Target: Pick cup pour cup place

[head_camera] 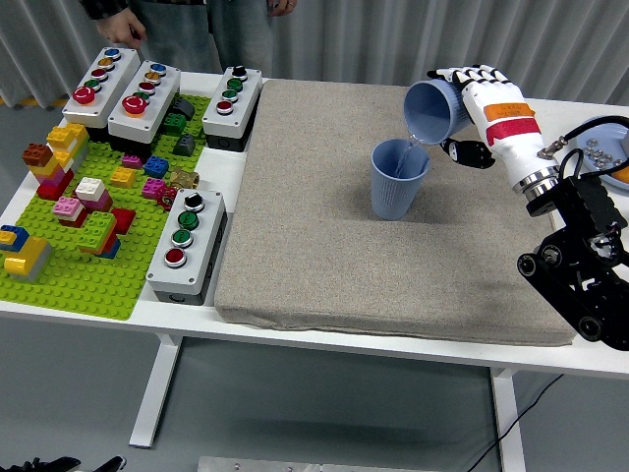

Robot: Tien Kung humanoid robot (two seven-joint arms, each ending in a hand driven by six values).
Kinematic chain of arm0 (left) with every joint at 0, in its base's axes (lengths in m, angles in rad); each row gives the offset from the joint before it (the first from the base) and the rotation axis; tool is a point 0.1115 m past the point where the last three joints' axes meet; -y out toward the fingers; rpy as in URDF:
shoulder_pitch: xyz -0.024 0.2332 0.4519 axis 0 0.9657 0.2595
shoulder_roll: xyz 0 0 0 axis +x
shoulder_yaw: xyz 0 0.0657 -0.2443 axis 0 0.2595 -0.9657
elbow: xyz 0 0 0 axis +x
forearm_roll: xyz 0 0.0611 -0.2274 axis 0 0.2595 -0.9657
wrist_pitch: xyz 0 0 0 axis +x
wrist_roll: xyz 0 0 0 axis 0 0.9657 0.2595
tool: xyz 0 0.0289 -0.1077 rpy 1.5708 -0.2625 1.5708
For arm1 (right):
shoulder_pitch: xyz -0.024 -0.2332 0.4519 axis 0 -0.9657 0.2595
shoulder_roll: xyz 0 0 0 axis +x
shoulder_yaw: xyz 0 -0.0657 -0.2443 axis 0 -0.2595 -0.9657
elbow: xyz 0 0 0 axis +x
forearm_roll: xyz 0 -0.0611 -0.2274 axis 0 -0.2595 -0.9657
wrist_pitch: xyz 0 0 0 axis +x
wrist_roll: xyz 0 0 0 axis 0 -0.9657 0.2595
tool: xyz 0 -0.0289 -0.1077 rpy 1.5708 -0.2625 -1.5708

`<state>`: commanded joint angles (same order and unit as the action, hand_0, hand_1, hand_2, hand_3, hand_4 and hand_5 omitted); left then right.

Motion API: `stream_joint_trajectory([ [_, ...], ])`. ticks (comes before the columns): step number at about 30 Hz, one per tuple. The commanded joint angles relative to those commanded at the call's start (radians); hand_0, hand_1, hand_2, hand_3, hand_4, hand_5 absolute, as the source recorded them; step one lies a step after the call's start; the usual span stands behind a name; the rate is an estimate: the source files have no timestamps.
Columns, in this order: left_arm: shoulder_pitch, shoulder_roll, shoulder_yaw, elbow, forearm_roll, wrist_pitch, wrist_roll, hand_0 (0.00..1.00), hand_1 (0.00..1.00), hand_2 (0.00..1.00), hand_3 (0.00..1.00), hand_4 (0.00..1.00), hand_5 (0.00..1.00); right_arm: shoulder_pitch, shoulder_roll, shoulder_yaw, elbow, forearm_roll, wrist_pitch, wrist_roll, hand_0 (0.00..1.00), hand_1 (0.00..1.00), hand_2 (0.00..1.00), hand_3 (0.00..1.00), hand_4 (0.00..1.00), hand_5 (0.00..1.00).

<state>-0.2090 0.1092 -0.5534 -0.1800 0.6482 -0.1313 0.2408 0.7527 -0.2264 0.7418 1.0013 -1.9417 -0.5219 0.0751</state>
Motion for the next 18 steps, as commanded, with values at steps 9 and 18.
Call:
stream_joint_trajectory([
  [9,0.006,0.001,0.002,0.0,0.0,-0.001,0.001,0.779,0.761,0.816,0.644,0.511,0.998,0.007,-0.006,-0.032,0.002,-0.041,-0.021,-0.024,0.93,0.773,0.653,0.644,0.695,0.013],
  [18,0.006,0.001,0.002,0.0,0.0,-0.001,0.001,0.779,0.762,0.817,0.644,0.511,0.998,0.028,-0.026,-0.07,0.009,-0.062,-0.036,-0.037,0.934,0.777,0.656,0.64,0.701,0.002],
])
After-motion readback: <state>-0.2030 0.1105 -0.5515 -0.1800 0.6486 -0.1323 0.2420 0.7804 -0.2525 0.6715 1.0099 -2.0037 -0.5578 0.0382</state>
